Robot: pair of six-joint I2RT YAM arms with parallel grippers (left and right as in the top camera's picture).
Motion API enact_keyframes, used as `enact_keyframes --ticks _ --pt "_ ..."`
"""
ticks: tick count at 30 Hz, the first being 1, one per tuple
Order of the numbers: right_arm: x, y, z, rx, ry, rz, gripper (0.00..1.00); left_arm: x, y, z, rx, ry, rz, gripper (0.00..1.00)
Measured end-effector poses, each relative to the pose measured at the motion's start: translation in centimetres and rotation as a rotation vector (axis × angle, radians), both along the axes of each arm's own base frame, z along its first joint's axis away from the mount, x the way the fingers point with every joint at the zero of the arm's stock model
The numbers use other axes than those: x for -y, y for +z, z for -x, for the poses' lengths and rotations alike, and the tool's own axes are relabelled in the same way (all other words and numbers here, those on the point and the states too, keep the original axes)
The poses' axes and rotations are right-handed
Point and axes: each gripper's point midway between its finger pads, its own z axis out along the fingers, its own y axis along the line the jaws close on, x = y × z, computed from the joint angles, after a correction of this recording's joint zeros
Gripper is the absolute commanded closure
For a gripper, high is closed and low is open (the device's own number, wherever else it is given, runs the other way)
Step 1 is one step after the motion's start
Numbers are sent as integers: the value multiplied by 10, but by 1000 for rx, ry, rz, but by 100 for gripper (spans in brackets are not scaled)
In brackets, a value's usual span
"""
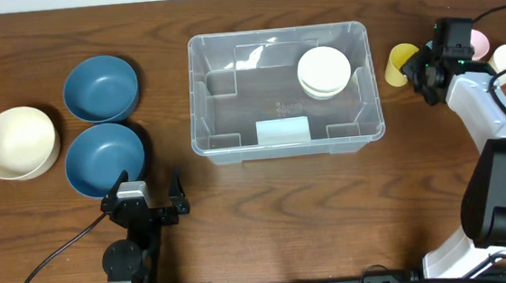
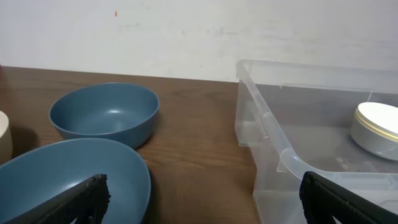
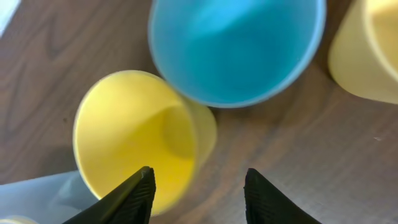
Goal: Pack container
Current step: 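Grasp the yellow cup with the right gripper and lift it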
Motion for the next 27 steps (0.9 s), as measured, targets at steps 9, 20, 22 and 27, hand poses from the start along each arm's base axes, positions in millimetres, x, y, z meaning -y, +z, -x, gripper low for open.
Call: enact_keyframes --ticks 9,20,22,27 --pt "-3 0 -3 8 -1 5 60 0 0 0 0 0 0 2" --pt "-4 -37 2 -79 -8 -9 89 0 0 0 0 0 0 2" --pt "-4 -37 2 -79 -3 -6 97 0 0 0 0 0 0 2" --pt "-5 -38 4 -86 -3 -12 99 0 0 0 0 0 0 2"
